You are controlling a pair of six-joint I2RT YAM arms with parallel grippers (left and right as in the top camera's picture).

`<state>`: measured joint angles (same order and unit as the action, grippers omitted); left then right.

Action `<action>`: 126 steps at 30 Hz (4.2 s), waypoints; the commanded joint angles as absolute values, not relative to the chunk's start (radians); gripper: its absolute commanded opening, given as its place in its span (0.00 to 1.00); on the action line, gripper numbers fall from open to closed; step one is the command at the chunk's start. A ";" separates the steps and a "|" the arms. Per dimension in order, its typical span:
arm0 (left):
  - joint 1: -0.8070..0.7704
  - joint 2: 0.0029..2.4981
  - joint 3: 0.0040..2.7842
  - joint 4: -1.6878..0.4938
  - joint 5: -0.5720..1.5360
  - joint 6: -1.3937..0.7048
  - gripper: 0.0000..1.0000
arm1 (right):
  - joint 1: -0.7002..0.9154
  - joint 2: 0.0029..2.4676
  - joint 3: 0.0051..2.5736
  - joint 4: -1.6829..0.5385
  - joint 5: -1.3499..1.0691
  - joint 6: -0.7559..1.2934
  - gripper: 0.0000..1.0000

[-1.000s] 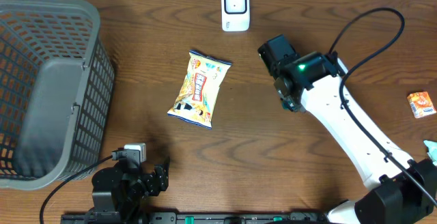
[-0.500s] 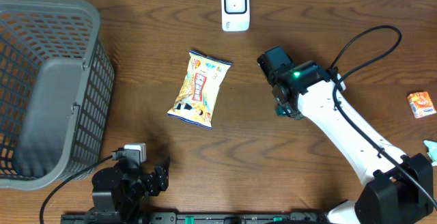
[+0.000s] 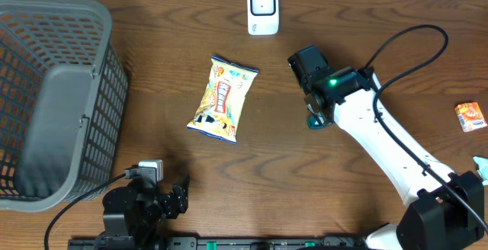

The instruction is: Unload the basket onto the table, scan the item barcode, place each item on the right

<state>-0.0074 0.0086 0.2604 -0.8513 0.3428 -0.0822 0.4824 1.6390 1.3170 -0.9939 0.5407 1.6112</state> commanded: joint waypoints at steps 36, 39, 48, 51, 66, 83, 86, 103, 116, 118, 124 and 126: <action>-0.006 0.004 0.263 -0.863 0.355 -0.088 0.80 | 0.463 1.433 1.668 -1.229 0.088 0.173 0.99; -0.006 0.004 0.263 -0.864 0.355 -0.088 0.81 | 0.463 1.433 1.668 -1.244 0.160 0.117 0.99; -0.006 0.004 0.263 -0.863 0.355 -0.088 0.80 | 0.463 1.460 1.667 -1.197 0.159 -0.257 0.99; -0.006 0.004 0.263 -0.863 0.355 -0.088 0.80 | 0.463 1.491 1.665 -1.195 0.159 -0.378 0.99; -0.006 0.004 0.263 -0.864 0.355 -0.088 0.81 | 0.378 1.705 1.667 -1.178 0.098 -0.666 0.96; -0.006 0.004 0.263 -0.864 0.355 -0.088 0.80 | 0.218 1.607 1.686 -1.354 -0.181 -0.817 0.97; -0.006 0.004 0.263 -0.863 0.355 -0.088 0.81 | 0.198 1.607 1.666 -1.345 -0.224 -0.855 0.95; -0.006 0.004 0.263 -0.864 0.355 -0.088 0.80 | 0.157 1.607 1.422 -1.124 -0.241 -0.854 0.93; -0.006 0.004 0.263 -0.863 0.355 -0.088 0.80 | 0.141 1.607 1.307 -1.035 -0.236 -0.854 0.90; -0.006 0.004 0.263 -0.864 0.355 -0.088 0.81 | 0.136 1.607 1.295 -1.014 -0.241 -0.853 0.90; -0.006 0.004 0.263 -0.864 0.355 -0.088 0.81 | 0.134 1.607 1.230 -0.942 -0.247 -0.842 0.88; -0.006 0.004 0.263 -0.864 0.355 -0.088 0.80 | 0.134 1.608 1.206 -0.906 -0.266 -0.842 0.89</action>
<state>-0.0074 0.0086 0.2604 -0.8513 0.3428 -0.0822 0.1459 1.6093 1.2407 -0.9329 -0.2329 -0.8474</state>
